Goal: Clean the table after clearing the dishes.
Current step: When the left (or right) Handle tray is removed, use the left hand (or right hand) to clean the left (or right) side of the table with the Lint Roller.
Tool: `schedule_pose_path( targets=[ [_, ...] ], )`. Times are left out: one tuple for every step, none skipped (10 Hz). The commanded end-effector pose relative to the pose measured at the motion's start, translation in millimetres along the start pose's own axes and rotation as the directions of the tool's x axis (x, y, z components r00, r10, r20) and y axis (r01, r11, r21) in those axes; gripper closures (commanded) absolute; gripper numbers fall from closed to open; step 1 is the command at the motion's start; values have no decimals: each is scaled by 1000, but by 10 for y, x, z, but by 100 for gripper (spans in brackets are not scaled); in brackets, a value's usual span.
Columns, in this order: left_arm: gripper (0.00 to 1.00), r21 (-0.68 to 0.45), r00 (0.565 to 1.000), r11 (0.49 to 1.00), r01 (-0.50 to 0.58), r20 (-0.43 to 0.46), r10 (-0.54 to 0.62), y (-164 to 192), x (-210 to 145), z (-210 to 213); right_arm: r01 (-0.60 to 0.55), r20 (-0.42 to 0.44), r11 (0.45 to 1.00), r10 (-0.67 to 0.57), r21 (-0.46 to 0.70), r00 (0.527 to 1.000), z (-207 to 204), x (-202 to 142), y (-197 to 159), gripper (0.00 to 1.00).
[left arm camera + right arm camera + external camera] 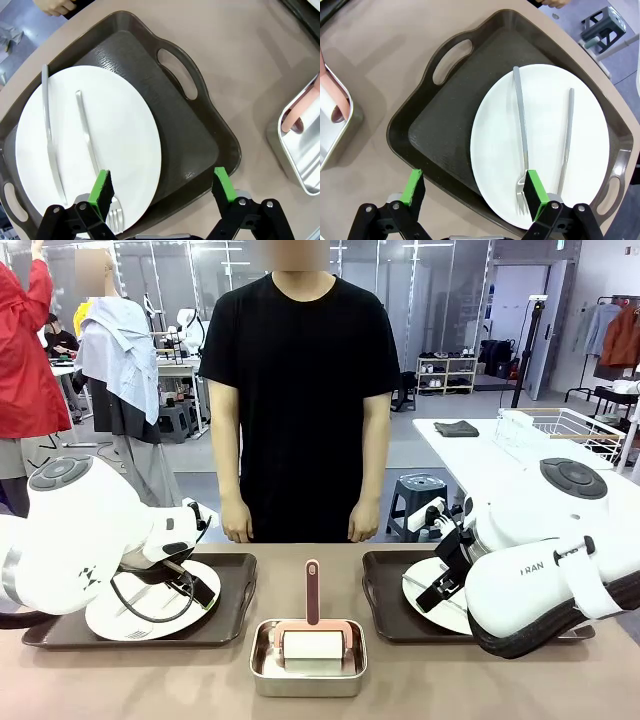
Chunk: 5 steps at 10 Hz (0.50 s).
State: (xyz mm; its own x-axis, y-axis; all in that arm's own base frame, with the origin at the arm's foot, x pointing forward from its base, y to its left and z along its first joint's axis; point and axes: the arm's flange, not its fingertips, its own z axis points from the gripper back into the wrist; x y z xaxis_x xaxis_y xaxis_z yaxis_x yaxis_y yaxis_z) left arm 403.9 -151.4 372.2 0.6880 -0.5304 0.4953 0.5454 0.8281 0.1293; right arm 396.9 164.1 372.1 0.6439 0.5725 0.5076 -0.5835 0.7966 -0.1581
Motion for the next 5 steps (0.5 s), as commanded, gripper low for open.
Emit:
schedule_pose_path(
  targets=[
    [0,0,1000,1000,0,0,0,1,-1,0,0,0,1000,0,1,1000,0,1,4,0],
    [0,0,1000,1000,0,0,0,1,-1,0,0,0,1000,0,1,1000,0,1,4,0],
    [0,0,1000,1000,0,0,0,1,-1,0,0,0,1000,0,1,1000,0,1,4,0],
    [0,0,1000,1000,0,0,0,0,0,0,0,0,1000,0,0,1000,0,0,0,0],
    [0,-14,1000,1000,-6,-9,6,118,156,111,8,11,999,-9,44,1000,111,124,-144,0]
  ],
)
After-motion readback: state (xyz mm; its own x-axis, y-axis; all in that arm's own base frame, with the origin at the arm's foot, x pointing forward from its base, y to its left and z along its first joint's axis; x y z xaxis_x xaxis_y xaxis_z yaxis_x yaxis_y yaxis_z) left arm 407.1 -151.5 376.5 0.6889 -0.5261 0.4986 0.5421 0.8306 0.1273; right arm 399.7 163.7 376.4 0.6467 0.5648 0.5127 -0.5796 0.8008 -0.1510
